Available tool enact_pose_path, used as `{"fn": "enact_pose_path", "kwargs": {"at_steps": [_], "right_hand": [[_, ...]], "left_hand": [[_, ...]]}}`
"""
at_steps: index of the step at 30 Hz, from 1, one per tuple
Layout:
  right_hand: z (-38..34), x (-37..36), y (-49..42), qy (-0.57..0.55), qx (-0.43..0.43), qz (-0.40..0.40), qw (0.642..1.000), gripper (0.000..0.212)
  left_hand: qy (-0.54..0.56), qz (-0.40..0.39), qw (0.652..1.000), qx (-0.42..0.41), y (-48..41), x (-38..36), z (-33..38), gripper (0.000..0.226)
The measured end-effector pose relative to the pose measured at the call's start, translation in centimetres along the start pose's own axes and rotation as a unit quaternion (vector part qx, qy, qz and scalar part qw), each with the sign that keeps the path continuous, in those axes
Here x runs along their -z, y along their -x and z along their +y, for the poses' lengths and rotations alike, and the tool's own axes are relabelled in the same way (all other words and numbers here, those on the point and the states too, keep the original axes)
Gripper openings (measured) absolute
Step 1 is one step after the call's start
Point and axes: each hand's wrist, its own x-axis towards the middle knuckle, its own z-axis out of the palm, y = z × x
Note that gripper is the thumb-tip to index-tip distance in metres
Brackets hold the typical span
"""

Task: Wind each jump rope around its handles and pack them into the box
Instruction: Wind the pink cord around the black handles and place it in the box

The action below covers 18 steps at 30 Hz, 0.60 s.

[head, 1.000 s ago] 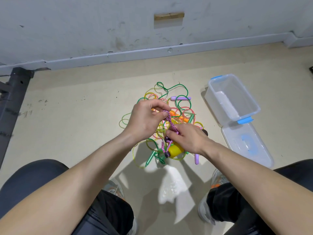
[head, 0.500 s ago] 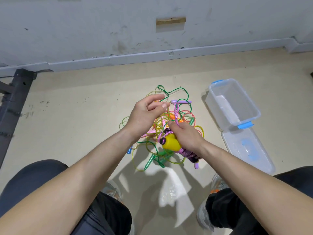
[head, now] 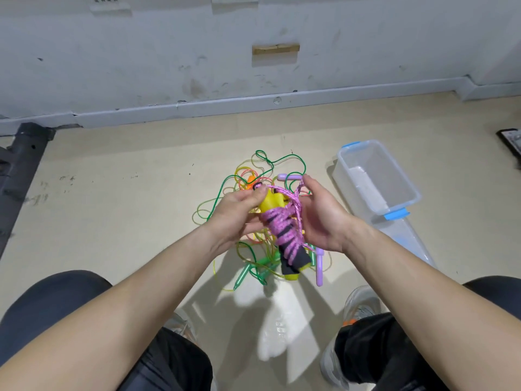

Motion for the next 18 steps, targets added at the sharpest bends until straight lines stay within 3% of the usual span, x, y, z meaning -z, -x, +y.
{"fn": "enact_pose_path", "kwargs": {"at_steps": [6, 12, 18], "right_hand": [[-0.4, 0.4, 0.9, -0.024, 0.024, -0.009, 0.999, 0.065], [-0.5, 0.3, 1.6, 0.004, 0.081, -0.013, 0.997, 0.018], [-0.8, -0.3, 1.5, 0.115, 0.139, 0.031, 0.983, 0.019]], "left_hand": [[0.049, 0.025, 0.998, -0.026, 0.1, 0.1, 1.2, 0.042], [0.085, 0.046, 0.994, -0.046, 0.1, -1.0, 1.8, 0.04], [0.091, 0.07, 0.991, -0.075, -0.4, -3.2, 1.5, 0.023]]}}
